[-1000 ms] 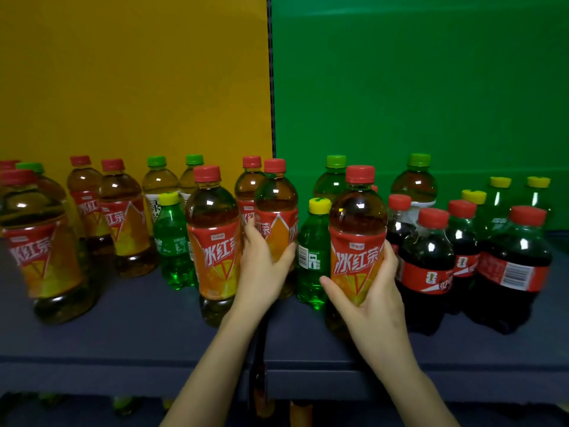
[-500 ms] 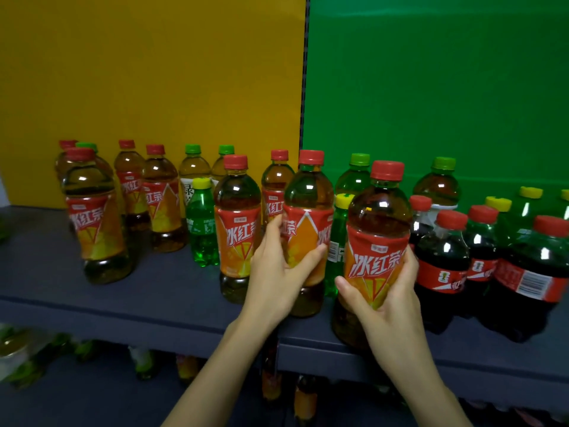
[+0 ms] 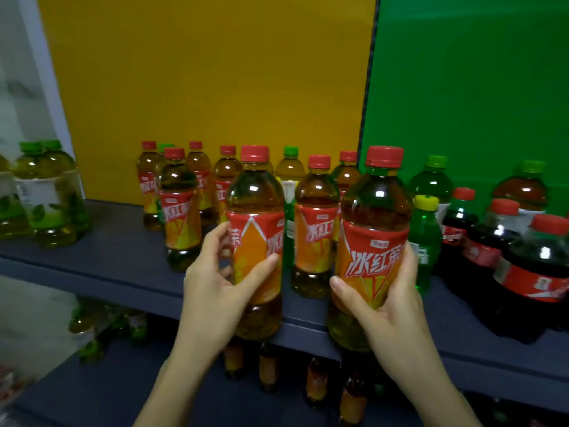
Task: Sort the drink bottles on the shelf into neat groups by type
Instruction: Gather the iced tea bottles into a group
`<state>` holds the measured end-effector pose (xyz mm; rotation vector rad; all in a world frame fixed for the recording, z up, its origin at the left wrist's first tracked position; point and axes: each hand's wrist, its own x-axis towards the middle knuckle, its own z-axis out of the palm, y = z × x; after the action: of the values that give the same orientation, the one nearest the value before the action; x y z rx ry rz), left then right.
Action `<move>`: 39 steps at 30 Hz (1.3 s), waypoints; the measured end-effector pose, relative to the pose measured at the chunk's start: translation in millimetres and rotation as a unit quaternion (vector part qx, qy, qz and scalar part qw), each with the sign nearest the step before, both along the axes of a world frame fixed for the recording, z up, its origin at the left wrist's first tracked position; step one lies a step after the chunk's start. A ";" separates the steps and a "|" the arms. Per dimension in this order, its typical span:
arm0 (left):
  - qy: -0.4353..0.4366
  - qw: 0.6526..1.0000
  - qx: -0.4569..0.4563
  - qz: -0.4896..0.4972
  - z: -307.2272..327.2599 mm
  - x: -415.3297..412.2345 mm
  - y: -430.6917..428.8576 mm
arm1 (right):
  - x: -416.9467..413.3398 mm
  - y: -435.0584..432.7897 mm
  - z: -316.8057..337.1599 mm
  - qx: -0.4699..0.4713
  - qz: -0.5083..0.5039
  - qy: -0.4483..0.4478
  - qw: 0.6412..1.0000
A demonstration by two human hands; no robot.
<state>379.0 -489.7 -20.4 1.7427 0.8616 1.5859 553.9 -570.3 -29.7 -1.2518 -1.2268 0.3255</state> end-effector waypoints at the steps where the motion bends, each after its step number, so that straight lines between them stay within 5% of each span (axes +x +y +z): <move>1: -0.006 1.000 -0.004 0.006 -0.7 -12.5 8.4 | -10.0 6.8 -0.5 0.003 0.001 -0.001 1.000; 21: 0.073 0.995 0.002 -0.073 -14.7 -76.9 134.6 | -129.5 152.6 -17.5 -0.002 -0.082 -0.040 0.996; 30: 0.094 0.995 0.033 0.006 -15.5 -66.9 147.8 | -127.6 169.7 -11.8 -0.027 -0.093 -0.070 0.993; 35: 0.063 0.992 0.098 0.044 -18.9 -63.8 140.9 | -117.7 140.7 -15.9 -0.035 -0.165 -0.099 0.981; 39: 0.015 0.961 0.270 0.057 -30.4 -54.5 118.7 | -102.7 122.0 -24.8 -0.014 -0.198 -0.117 0.973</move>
<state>324.5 -371.0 -50.8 2.1172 0.5787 2.0125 451.2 -448.3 -54.4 -1.5566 -1.1371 -0.1013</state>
